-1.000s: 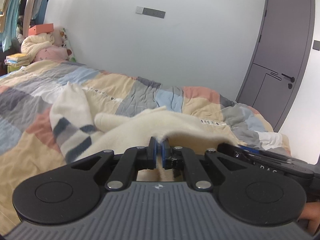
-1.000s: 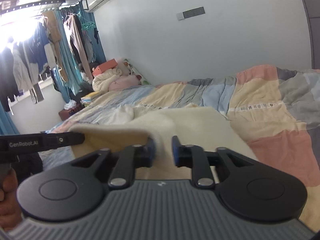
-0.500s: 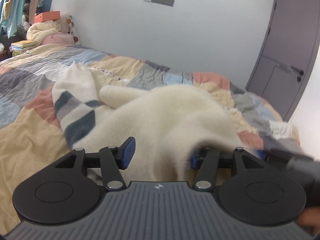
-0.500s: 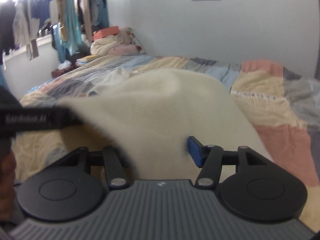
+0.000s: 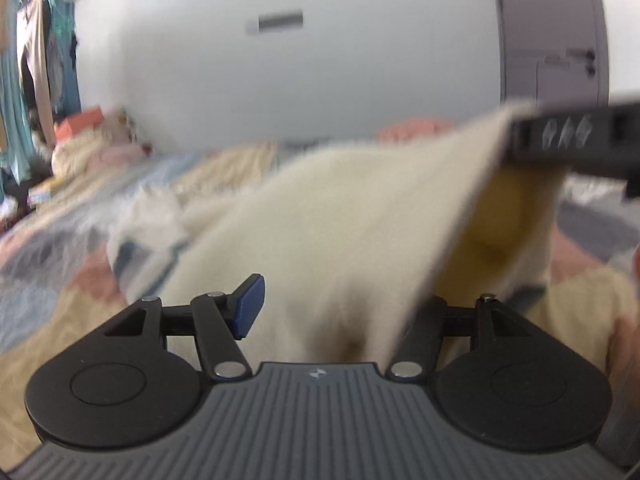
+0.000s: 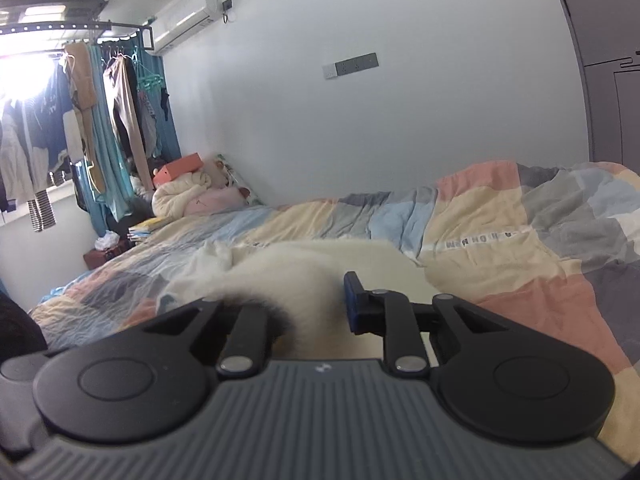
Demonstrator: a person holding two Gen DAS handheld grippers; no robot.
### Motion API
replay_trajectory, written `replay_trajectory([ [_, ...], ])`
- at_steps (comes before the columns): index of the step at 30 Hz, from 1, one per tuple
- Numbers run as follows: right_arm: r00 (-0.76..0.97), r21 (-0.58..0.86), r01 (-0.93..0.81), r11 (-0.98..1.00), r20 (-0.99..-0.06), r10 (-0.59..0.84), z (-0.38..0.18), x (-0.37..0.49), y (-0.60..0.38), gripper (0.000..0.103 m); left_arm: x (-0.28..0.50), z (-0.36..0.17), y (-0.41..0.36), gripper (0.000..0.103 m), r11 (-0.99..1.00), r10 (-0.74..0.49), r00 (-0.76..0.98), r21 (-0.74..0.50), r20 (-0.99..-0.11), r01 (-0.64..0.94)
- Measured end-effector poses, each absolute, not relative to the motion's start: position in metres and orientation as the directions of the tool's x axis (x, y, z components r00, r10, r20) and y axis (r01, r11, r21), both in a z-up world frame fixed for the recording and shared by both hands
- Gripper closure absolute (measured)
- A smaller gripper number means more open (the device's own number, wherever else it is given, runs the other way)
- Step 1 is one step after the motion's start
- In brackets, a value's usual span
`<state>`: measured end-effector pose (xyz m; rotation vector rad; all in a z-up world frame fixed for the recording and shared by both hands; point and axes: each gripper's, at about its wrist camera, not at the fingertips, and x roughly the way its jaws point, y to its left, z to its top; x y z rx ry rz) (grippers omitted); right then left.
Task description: Fold large clothes
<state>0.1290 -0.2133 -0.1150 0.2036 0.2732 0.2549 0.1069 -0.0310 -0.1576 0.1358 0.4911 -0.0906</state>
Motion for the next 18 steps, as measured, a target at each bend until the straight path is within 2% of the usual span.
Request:
replay_trajectory([
  [2, 0.932, 0.232, -0.215, 0.949, -0.243, 0.27, -0.116, 0.131, -0.215, 0.082, 0.113, -0.163, -0.028, 0.036, 0.99, -0.023, 0.869, 0.111, -0.494, 0.09],
  [5, 0.928, 0.241, -0.21, 0.948, -0.255, 0.27, -0.119, 0.135, -0.215, 0.082, 0.116, -0.165, -0.018, 0.035, 0.984, 0.081, 0.877, 0.181, -0.474, 0.006],
  [7, 0.923, 0.225, -0.213, 0.951, -0.273, 0.271, -0.121, 0.134, -0.211, 0.082, 0.118, -0.165, -0.009, 0.033, 0.983, 0.113, 0.872, 0.181, -0.477, -0.028],
  [11, 0.911, 0.157, -0.251, 0.955, -0.296, 0.288, -0.125, 0.13, -0.196, 0.08, 0.119, -0.16, 0.013, 0.034, 0.989, 0.136, 0.871, 0.12, -0.473, -0.09],
  [13, 0.889, 0.155, -0.264, 0.952, -0.342, 0.303, -0.132, 0.133, -0.189, 0.08, 0.117, -0.154, 0.025, 0.035, 0.99, 0.14, 0.875, 0.07, -0.464, -0.122],
  [15, 0.866, 0.103, -0.261, 0.96, -0.415, 0.28, -0.142, 0.137, -0.179, 0.08, 0.116, -0.149, 0.036, 0.04, 0.989, 0.145, 0.883, 0.027, -0.446, -0.149],
  [18, 0.844, 0.086, -0.262, 0.961, -0.462, 0.271, -0.151, 0.142, -0.174, 0.08, 0.107, -0.142, 0.045, 0.049, 0.987, 0.122, 0.901, -0.047, -0.416, -0.156],
])
